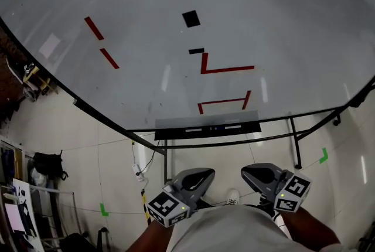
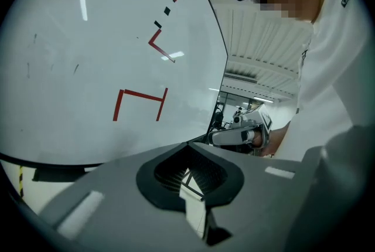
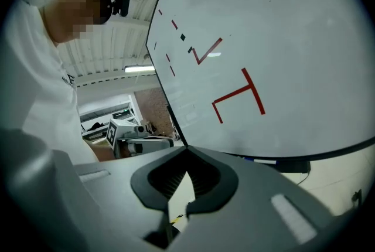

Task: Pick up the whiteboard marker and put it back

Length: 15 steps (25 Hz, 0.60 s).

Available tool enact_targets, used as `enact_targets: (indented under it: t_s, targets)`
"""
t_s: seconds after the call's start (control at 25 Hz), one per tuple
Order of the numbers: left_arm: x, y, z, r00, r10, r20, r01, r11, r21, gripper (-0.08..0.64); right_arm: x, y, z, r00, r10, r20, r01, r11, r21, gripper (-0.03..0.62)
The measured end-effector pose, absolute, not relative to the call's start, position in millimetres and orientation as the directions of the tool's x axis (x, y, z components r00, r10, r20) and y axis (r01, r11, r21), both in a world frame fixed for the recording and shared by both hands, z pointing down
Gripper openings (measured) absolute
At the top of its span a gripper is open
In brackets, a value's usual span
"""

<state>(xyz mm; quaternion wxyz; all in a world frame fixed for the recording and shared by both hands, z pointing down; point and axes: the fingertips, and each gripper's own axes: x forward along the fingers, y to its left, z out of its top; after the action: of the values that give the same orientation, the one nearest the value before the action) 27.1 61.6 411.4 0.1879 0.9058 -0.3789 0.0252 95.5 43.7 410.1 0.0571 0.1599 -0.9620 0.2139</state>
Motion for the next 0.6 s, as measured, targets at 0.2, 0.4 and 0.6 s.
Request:
enact_targets:
  t_s: [0.2,0.4,0.6]
  targets:
    - [39,74,414,0.672,-0.707,0.221,-0.736,-0.604,0.307,0.015,108,53,412,-0.958,-0.239,0.156,-0.283,0.873,-0.397,0.002]
    - [42,83,418,0.701,-0.666,0.255,-0.713,-0.642,0.282,0.015,113,55,414,-0.948,-0.281,0.150,-0.318,0.849,-0.422,0.002]
    - [28,80,414,0.723,-0.630,0.284,-0.689,-0.686,0.234,0.015,102,62,411,-0.936,-0.317,0.155,-0.353,0.831,-0.430,0.002]
